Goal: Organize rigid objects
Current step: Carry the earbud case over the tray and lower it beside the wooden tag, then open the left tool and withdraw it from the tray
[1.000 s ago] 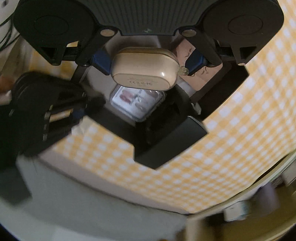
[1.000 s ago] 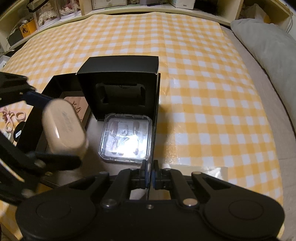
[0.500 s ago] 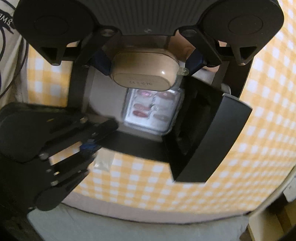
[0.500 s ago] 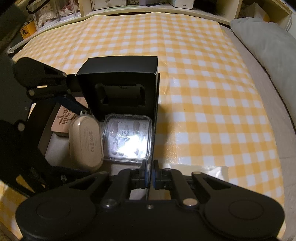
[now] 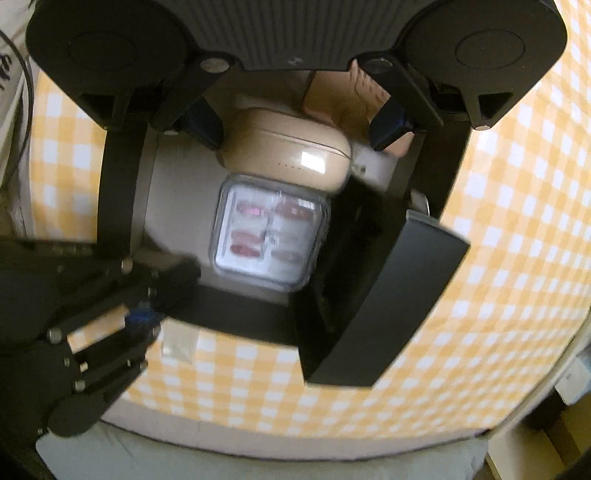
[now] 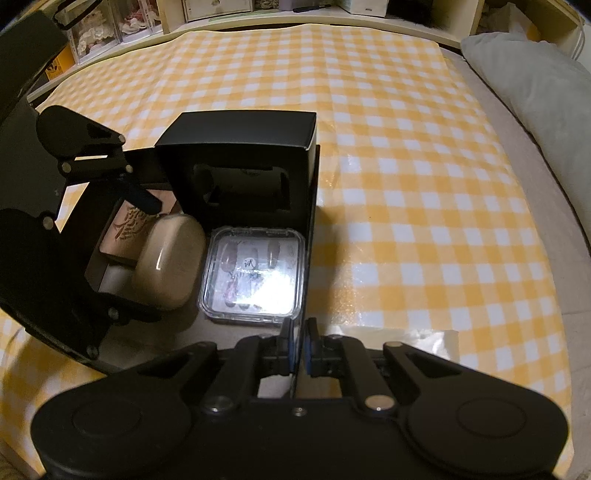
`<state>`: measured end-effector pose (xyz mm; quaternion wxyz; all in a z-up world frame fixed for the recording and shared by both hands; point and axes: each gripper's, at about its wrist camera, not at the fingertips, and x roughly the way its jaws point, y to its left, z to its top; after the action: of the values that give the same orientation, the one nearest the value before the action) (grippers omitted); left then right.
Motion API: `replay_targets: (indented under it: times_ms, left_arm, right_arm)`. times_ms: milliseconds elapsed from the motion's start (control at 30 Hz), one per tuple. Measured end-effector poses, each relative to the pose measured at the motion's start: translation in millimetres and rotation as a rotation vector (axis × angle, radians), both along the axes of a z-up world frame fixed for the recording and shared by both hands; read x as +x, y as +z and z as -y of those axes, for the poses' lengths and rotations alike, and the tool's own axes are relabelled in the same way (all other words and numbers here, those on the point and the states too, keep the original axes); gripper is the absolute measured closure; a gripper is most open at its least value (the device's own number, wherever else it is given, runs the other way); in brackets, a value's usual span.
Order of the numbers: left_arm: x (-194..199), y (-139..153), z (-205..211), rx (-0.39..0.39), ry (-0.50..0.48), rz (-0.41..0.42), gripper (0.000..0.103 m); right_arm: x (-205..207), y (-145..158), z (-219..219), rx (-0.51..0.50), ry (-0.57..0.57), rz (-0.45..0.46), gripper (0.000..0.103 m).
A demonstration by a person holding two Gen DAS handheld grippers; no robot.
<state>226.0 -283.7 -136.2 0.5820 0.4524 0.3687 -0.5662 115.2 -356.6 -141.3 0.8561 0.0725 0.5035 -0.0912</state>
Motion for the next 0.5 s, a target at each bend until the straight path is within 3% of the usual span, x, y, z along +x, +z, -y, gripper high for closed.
replay_targets:
  times_ms: [167,300,500]
  left_arm:
    - [-7.1,6.0,5.7,-0.013,0.043,0.012,0.015]
    - [-12.4,16.8,0.3,-0.030,0.086,-0.005,0.008]
    - [-19.4,41.7,-21.1,-0.112,0.199,-0.056,0.002]
  right_arm:
    - [0.7,0.1,-0.3,0.005,-0.004,0.002,0.097]
    - [0.6,0.2,-0.1,0.004,-0.003,0.002,0.097]
    - [1.0,0.2,-1.1,0.012,-0.010,0.004,0.096]
